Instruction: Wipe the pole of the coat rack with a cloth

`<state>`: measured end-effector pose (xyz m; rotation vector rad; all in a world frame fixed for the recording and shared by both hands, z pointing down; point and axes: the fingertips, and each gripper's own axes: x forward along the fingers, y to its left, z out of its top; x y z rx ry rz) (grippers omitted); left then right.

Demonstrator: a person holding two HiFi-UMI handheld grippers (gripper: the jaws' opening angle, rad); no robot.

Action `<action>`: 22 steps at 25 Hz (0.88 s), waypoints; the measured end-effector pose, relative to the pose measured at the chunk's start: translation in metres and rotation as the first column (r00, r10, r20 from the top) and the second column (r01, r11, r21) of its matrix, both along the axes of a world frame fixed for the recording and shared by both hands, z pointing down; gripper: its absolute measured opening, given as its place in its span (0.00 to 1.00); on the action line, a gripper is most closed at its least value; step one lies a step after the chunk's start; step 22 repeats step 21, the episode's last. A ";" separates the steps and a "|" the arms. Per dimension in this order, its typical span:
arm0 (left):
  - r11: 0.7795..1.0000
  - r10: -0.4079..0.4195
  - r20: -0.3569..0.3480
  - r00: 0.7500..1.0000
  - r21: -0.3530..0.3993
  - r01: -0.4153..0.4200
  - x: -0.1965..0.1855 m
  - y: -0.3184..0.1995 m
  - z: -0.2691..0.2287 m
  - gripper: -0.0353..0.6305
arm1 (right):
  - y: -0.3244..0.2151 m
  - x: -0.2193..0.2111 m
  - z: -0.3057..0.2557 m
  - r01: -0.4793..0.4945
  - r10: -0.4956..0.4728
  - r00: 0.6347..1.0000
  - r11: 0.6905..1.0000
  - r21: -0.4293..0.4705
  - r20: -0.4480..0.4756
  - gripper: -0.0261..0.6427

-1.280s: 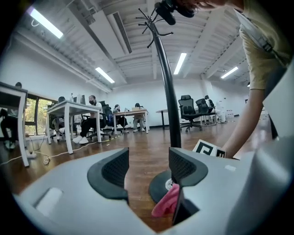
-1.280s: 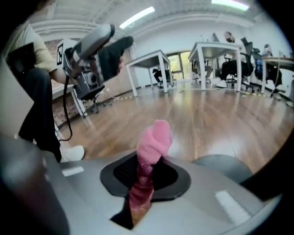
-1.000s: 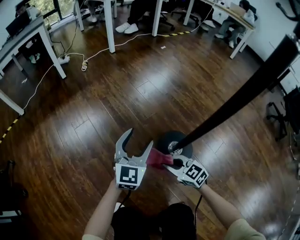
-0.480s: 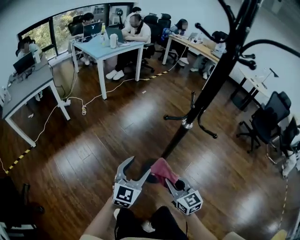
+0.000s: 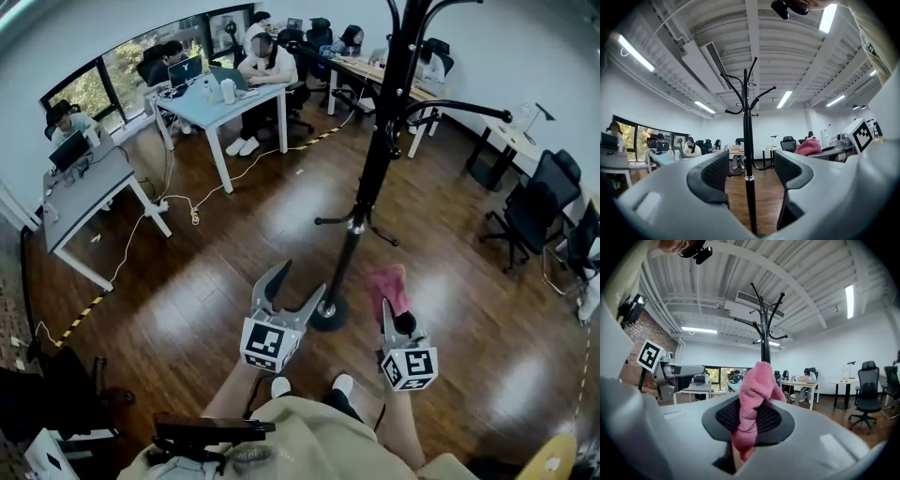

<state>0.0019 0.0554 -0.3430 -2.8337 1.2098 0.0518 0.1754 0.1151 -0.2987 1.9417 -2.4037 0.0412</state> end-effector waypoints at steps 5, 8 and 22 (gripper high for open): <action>0.998 -0.061 -0.001 0.998 0.015 0.061 -0.046 -0.014 -0.024 0.49 | -0.008 -0.045 -0.024 0.015 -0.015 1.000 0.999 0.034 0.013 0.12; 0.996 -0.088 -0.019 0.996 0.007 0.088 -0.062 -0.018 -0.029 0.49 | -0.005 -0.062 -0.034 0.051 -0.051 0.999 0.998 0.024 0.012 0.12; 0.986 -0.160 -0.026 0.987 0.046 0.161 -0.040 -0.018 -0.027 0.49 | -0.022 -0.044 -0.054 0.100 -0.091 0.992 0.989 0.105 -0.089 0.12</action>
